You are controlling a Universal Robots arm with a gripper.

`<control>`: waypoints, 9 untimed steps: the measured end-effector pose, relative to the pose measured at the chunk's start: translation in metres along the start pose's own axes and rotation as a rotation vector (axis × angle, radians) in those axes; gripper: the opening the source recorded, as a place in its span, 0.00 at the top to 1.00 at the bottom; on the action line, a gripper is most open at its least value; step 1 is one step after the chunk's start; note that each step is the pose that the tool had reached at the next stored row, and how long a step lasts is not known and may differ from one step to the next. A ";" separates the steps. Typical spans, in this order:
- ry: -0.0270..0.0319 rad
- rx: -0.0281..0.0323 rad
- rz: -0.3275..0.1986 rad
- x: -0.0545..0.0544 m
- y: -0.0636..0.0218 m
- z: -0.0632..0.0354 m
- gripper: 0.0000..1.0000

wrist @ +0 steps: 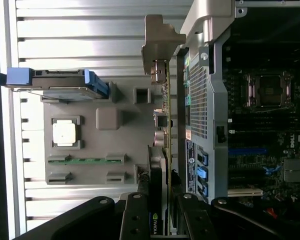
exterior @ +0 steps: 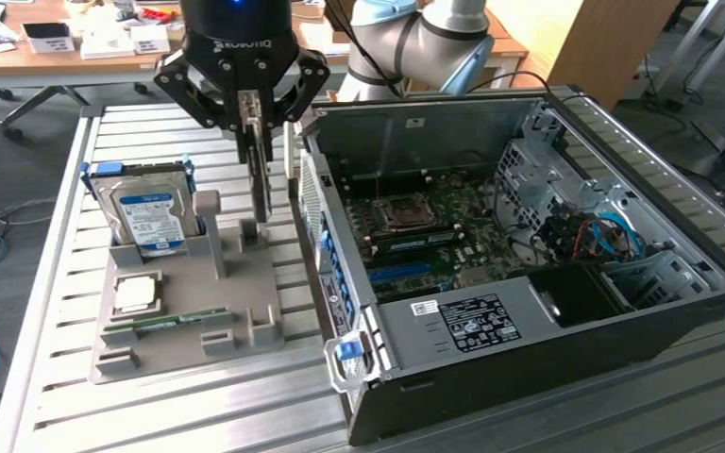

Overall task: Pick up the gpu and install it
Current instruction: 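Pick up the gpu and move the gpu toward the slot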

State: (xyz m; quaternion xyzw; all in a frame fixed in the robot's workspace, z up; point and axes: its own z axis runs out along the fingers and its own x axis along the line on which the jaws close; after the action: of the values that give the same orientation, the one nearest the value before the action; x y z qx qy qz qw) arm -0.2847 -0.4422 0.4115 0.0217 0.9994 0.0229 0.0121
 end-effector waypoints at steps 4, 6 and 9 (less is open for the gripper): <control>-0.0001 -0.0001 0.000 -0.007 0.0003 0.0000 0.73; -0.0001 -0.0001 0.000 -0.011 0.0005 0.0001 0.73; 0.0000 -0.0001 0.000 -0.017 0.0007 0.0002 0.73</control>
State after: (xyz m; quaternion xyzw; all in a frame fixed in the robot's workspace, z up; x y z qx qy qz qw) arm -0.2681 -0.4422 0.4117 0.0217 0.9994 0.0230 0.0121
